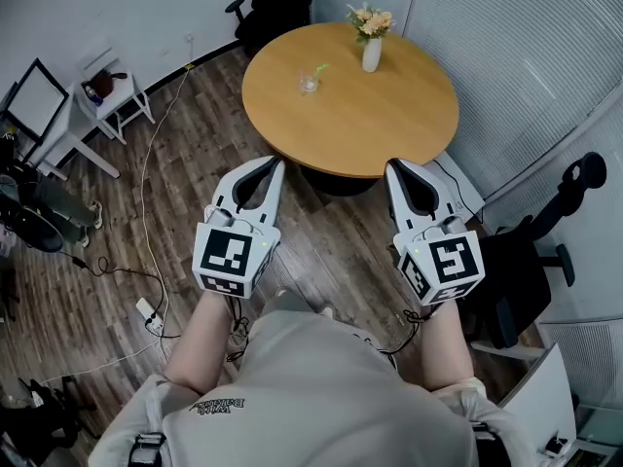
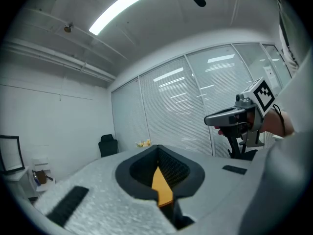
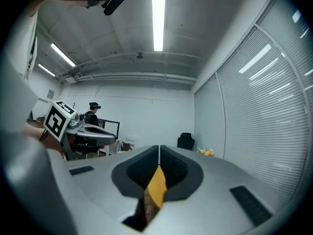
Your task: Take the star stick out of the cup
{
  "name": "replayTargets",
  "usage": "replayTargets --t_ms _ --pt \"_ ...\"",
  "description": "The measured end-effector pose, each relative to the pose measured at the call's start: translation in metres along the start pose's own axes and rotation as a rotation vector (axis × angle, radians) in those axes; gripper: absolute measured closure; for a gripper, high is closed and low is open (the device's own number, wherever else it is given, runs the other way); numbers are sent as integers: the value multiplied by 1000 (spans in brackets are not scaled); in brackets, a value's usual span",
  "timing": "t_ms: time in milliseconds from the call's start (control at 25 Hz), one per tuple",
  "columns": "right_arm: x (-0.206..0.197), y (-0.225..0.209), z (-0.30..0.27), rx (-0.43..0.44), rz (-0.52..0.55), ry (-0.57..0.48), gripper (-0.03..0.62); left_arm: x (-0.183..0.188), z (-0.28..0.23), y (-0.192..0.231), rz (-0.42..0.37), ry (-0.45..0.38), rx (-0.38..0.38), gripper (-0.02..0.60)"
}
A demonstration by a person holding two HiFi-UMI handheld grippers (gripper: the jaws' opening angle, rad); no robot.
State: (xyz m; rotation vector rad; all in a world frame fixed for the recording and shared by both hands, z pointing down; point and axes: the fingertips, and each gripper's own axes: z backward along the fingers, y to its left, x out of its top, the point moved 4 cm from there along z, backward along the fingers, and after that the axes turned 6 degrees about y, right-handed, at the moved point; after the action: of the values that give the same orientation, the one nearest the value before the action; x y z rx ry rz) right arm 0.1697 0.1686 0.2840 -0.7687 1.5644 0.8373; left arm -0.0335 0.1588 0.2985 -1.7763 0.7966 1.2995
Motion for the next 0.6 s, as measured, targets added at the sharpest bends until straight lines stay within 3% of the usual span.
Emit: replayTargets --t_ms 600 --pt "-2 7 -18 80 4 -3 560 -10 -7 10 24 5 13 561"
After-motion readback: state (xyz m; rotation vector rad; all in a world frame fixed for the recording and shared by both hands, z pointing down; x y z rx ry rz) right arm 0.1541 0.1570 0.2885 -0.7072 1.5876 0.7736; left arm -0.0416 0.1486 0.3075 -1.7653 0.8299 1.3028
